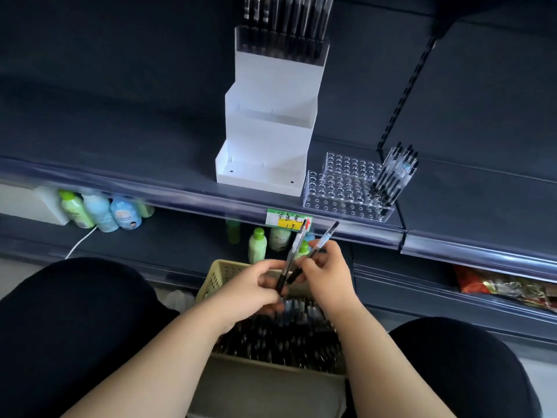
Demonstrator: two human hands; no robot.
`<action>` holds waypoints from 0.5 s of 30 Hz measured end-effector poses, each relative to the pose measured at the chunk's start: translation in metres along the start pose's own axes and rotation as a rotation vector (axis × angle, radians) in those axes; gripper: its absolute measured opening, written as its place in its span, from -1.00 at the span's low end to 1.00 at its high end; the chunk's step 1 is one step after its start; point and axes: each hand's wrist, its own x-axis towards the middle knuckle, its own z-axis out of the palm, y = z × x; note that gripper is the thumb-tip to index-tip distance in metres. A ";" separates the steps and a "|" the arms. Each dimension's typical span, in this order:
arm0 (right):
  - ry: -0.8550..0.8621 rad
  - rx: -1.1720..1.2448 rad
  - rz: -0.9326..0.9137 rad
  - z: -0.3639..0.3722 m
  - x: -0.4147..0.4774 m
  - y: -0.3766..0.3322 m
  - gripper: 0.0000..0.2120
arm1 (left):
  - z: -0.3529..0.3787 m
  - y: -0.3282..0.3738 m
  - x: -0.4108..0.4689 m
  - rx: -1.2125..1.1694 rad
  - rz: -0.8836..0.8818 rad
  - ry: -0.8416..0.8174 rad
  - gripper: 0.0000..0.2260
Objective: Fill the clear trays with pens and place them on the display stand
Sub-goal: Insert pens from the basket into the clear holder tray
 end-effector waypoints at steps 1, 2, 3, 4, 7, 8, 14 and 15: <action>0.024 -0.028 -0.010 -0.005 0.004 -0.006 -0.80 | 0.002 0.005 0.004 -0.003 0.027 0.016 -0.55; 0.046 -0.042 -0.025 -0.010 0.009 -0.012 -0.82 | 0.005 0.011 0.009 -0.004 0.060 0.036 -0.60; 0.064 -0.042 -0.042 -0.015 0.013 -0.017 -0.84 | 0.008 0.018 0.014 -0.007 0.097 0.059 -0.65; 0.078 -0.036 -0.061 -0.021 0.017 -0.023 -0.88 | 0.010 0.026 0.019 -0.007 0.135 0.076 -0.69; 0.108 -0.096 -0.124 -0.040 0.029 -0.042 -0.81 | 0.012 0.055 0.031 0.011 0.245 0.101 -0.75; 0.123 -0.163 -0.145 -0.047 0.034 -0.049 -0.72 | 0.011 0.065 0.035 0.024 0.277 0.108 -0.77; 0.340 -0.358 -0.354 -0.103 0.074 -0.099 -0.73 | 0.009 0.126 0.067 0.139 0.432 0.122 -0.85; 0.361 -0.348 -0.390 -0.112 0.082 -0.106 -0.80 | 0.010 0.135 0.074 0.164 0.458 0.119 -0.87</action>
